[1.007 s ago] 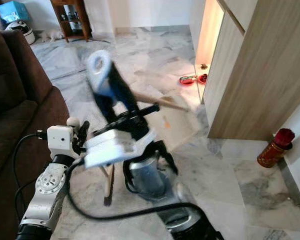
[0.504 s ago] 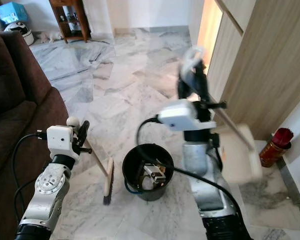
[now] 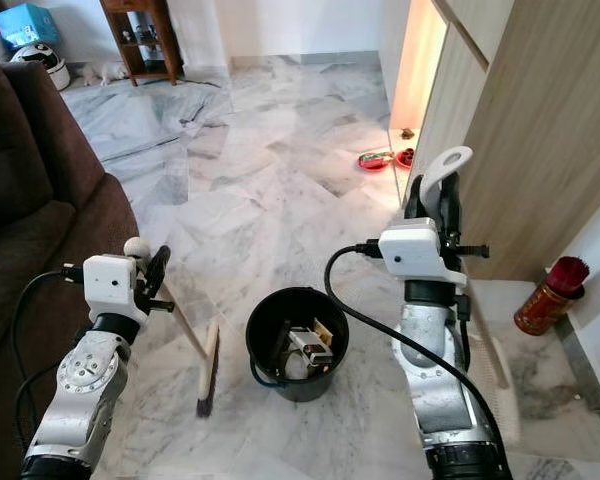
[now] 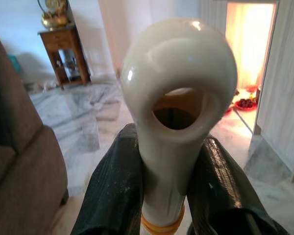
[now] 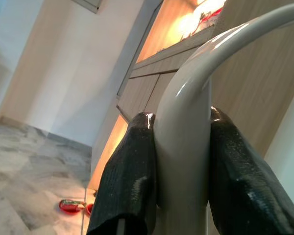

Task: Sweep floor

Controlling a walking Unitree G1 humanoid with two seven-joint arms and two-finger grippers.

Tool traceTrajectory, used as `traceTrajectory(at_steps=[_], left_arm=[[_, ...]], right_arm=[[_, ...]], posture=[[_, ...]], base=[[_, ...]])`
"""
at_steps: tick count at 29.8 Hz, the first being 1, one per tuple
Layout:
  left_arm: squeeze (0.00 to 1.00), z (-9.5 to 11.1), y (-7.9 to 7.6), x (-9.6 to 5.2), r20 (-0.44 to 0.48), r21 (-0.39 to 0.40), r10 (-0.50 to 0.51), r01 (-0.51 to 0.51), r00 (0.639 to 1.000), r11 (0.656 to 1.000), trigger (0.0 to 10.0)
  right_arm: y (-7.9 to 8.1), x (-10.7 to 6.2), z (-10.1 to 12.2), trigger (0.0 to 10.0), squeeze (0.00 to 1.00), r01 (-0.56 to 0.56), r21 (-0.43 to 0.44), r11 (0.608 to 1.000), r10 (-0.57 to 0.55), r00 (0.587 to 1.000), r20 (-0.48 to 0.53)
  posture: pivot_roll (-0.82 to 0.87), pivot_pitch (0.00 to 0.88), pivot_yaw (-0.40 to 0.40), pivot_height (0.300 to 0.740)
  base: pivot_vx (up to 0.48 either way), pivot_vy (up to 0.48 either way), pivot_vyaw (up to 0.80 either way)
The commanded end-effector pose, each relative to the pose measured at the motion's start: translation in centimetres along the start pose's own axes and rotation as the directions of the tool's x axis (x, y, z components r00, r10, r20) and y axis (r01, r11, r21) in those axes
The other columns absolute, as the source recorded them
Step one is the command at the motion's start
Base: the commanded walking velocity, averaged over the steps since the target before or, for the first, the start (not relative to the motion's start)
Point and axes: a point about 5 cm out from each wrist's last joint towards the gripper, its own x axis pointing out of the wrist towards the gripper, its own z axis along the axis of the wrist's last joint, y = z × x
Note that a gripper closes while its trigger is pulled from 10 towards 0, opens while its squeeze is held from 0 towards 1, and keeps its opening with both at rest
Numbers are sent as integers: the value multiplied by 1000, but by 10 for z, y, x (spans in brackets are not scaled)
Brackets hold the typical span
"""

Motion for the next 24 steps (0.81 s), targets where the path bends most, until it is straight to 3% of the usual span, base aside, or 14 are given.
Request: traceTrajectory(at_steps=[1, 3, 6, 17, 24], left_arm=[[0, 11, 4, 0, 46, -10, 12, -11, 999, 1000, 10000], [0, 8, 6, 2, 41, 14, 22, -23, 999, 1000, 10000], [0, 12, 5, 8, 55, 10, 26, -26, 998, 1000, 10000], [0, 11, 2, 4, 45, 15, -3, 2, 999, 1000, 10000], [0, 8, 0, 4, 31, 13, -3, 3, 1000, 1000, 10000]], right_arm=[[-3, -1, -1, 10000, 0, 16, 30, 999, -17, 1000, 4], [-6, -4, -13, 10000, 0, 42, 121, 992, -34, 997, -70], [-13, -5, -21, 10000, 0, 105, 165, 981, -84, 988, -128], [-31, -3, -37, 10000, 0, 131, 148, 980, -109, 983, -147], [-22, -5, -39, 10000, 0, 113, 208, 972, -80, 984, -157]], posture=[[38, 87, 79, 740], [46, 92, 76, 740], [44, 92, 77, 740], [43, 95, 79, 740], [41, 101, 79, 740]], base=[[0, 0, 0], [0, 0, 0], [0, 0, 0], [0, 0, 0], [0, 0, 0]])
